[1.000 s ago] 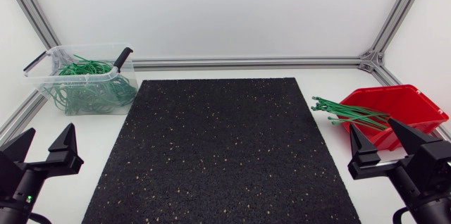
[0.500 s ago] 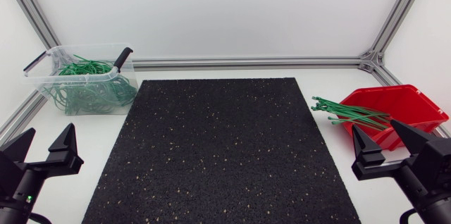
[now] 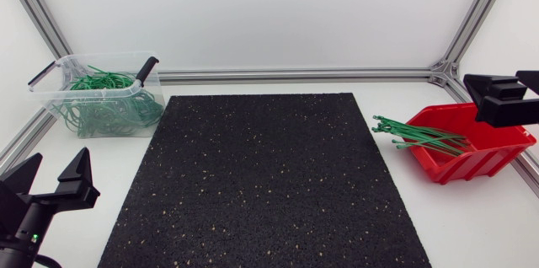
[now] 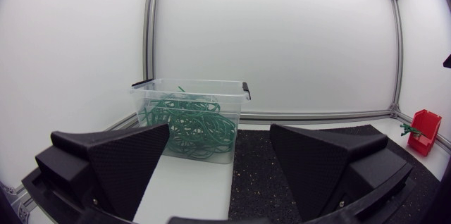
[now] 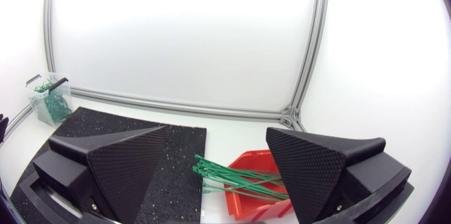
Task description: Take a green cable tie from the red box, thread the tail through the head to close it, then place it in the transparent bin on the left.
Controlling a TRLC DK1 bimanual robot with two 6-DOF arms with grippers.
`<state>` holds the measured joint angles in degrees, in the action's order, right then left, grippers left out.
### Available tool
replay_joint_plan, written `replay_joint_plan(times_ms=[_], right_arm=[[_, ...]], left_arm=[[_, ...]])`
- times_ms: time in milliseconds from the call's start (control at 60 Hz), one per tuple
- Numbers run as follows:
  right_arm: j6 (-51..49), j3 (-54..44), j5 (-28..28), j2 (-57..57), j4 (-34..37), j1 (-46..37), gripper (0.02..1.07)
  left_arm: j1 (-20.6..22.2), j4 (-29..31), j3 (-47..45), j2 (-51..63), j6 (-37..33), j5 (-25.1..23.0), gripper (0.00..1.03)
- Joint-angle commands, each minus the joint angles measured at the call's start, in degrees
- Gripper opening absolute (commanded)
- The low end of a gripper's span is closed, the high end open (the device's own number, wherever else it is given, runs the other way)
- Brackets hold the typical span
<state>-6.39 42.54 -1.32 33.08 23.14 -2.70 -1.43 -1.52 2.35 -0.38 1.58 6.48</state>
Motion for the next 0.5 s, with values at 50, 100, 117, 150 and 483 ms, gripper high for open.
replay_joint_plan(times_ms=[50,100,117,150,483], right_arm=[[-8.90,10.19,-0.17,13.06,7.45,-2.57,1.04],[-16.55,13.79,0.18,18.16,10.88,-3.63,1.03],[-18.22,14.76,0.09,19.39,11.76,-3.98,1.03],[-19.97,16.52,-1.23,22.29,13.51,-4.68,1.03],[-44.85,29.35,-13.36,41.01,32.76,-7.50,1.03]], left_arm=[[0.38,0.29,-2.53,-0.23,1.32,0.11,1.00],[0.38,0.29,-2.53,-0.23,1.32,0.11,1.00],[0.38,0.29,-2.53,-0.23,1.32,0.11,1.00],[0.38,0.29,-2.53,-0.23,1.32,0.11,1.00],[0.38,0.46,-2.53,-0.06,1.32,-0.24,1.00]])
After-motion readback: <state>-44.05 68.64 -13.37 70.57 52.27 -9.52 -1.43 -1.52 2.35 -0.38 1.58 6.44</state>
